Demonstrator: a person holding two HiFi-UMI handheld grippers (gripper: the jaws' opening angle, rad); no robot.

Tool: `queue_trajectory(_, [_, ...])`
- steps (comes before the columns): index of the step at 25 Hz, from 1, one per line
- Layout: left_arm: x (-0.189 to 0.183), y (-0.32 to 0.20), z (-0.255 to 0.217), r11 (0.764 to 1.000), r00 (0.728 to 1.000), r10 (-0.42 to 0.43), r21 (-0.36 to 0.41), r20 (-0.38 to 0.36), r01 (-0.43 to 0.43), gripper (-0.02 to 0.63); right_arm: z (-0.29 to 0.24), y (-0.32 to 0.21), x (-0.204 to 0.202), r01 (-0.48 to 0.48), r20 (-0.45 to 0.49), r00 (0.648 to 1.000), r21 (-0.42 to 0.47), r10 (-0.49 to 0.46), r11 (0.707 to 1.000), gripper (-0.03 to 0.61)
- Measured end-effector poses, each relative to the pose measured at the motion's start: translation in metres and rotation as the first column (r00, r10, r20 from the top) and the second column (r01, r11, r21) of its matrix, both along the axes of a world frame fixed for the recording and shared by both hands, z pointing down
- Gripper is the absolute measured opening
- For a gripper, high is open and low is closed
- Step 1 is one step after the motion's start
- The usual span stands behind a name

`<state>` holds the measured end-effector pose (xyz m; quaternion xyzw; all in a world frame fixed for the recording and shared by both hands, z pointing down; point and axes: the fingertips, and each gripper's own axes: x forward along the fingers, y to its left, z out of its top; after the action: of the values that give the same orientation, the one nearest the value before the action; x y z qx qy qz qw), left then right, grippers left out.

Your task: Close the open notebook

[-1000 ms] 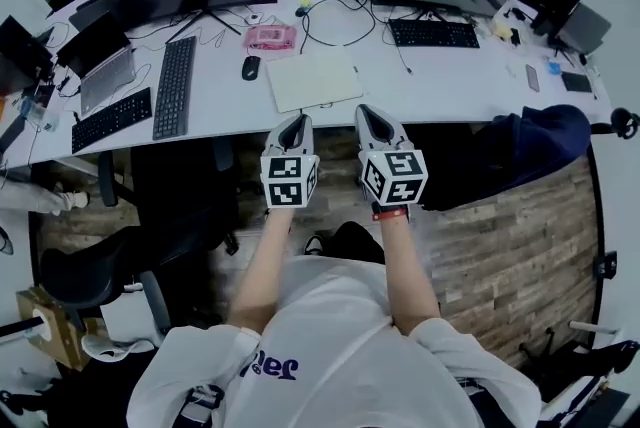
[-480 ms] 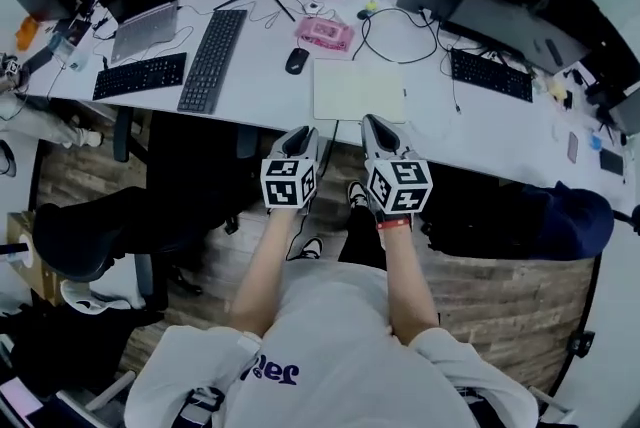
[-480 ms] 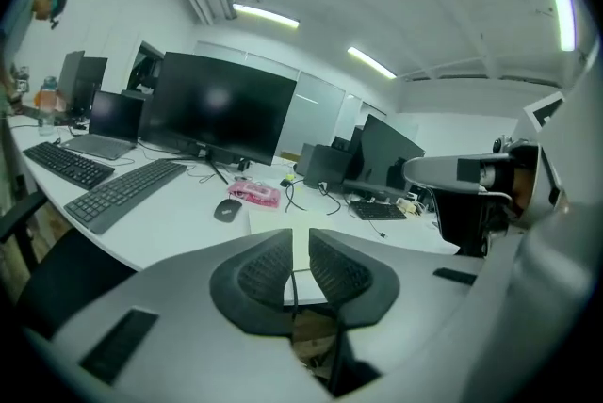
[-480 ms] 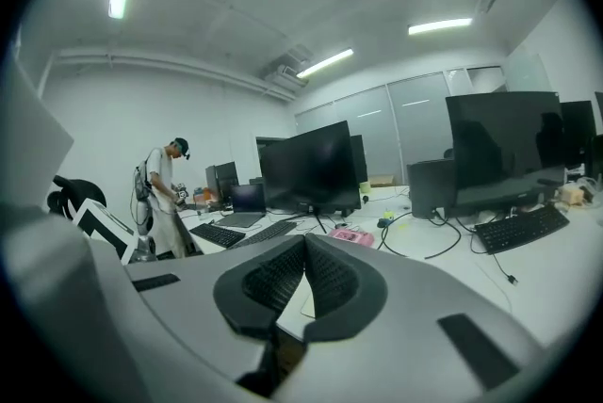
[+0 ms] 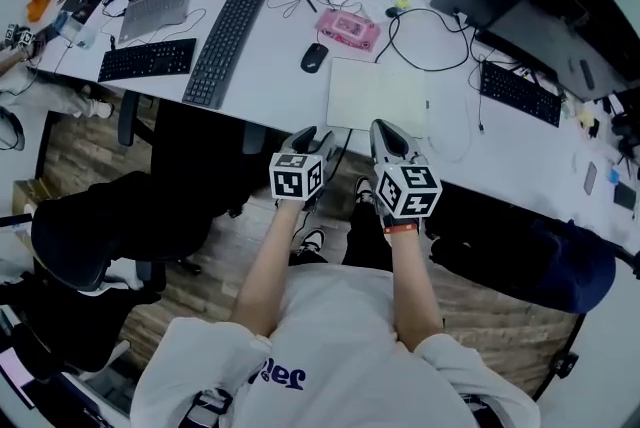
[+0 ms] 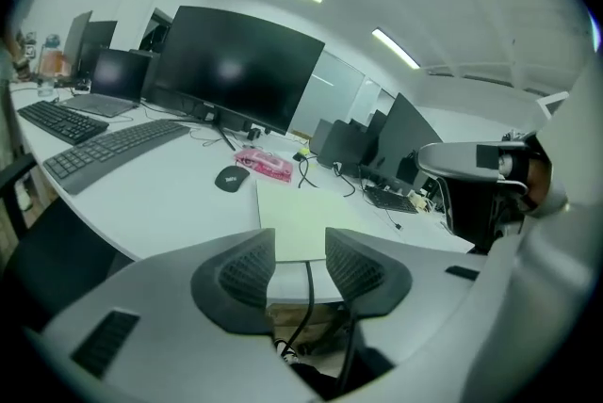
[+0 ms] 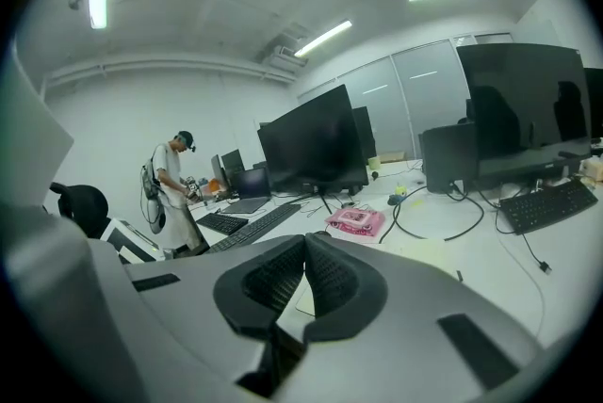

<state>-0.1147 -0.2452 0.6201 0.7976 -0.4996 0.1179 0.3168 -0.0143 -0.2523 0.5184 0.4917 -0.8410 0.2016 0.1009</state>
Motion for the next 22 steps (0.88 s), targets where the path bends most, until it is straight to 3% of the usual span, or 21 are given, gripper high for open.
queue_trajectory(12, [0.009, -0.036, 0.066, 0.991, 0.999, -0.021, -0.133, -0.028, 0.017, 0.193, 0.043, -0.03, 0.008, 0.026, 0.003, 1.0, -0.083, -0.026, 0.996, 0.015])
queue_trajectory(22, [0.015, -0.049, 0.088, 0.975, 0.998, -0.046, -0.22, -0.046, 0.035, 0.193, 0.048, -0.04, 0.019, 0.018, 0.049, 0.999, -0.122, -0.012, 0.992, 0.015])
